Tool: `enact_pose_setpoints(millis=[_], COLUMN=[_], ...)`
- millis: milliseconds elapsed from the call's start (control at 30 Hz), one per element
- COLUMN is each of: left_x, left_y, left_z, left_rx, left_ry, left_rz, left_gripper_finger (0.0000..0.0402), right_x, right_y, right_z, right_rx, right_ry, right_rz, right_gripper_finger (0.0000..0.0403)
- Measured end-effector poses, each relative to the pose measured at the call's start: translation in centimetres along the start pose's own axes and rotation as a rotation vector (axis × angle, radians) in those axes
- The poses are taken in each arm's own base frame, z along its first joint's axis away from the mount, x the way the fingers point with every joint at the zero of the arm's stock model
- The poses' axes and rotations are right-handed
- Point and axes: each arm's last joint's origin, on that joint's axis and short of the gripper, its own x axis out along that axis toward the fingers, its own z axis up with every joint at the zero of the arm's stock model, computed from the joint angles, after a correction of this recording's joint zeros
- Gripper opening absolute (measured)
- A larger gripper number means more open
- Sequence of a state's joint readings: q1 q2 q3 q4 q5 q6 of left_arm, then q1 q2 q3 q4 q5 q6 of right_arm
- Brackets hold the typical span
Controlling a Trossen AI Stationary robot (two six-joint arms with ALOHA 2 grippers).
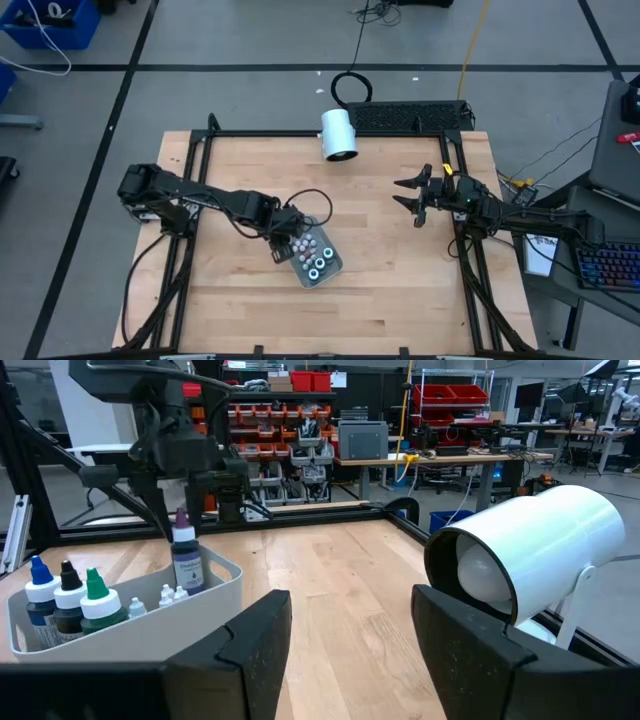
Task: Pick & Place food coloring
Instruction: Put the large violet food coloring bottle into the gray bin
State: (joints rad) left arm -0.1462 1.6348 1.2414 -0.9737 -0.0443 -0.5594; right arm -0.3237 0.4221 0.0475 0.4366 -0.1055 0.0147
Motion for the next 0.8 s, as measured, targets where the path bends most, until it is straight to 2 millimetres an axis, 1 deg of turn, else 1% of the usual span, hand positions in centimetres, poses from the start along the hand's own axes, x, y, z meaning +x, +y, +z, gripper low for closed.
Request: enact_pose_setpoints(millis=[167,400,733,767,800], left_x=[0.52,0.52,0.52,0.52,0.52], left_y=[0.16,-0.11,-0.11,-0.11,-0.11], left_z=[-0.2,0.12,0.14,0.14,0.14], left_rx=[-0.005,0.0,-0.021,-0.023,-0.025], left_ry=[0.005,-0.022,-0.024,-0.024,-0.024], left_rz=[0.001,-0.037,-0.036,-0.036,-0.036], left_gripper_finger=[0.0119,0.0119,0.0119,0.012,0.0129], right_x=[0.0,0.0,0.0,0.0,0.0], right_y=[0.0,0.0,0.0,0.0,0.0], right_z=[0.0,0.0,0.0,0.0,0.0], right_rx=[0.0,0.0,0.0,0.0,0.0], right_ry=[0.0,0.0,0.0,0.0,0.0], right_rz=[0.0,0.0,0.0,0.0,0.0], right_gripper_finger=[0.0196,0.0196,0.0196,0.0196,0.0196])
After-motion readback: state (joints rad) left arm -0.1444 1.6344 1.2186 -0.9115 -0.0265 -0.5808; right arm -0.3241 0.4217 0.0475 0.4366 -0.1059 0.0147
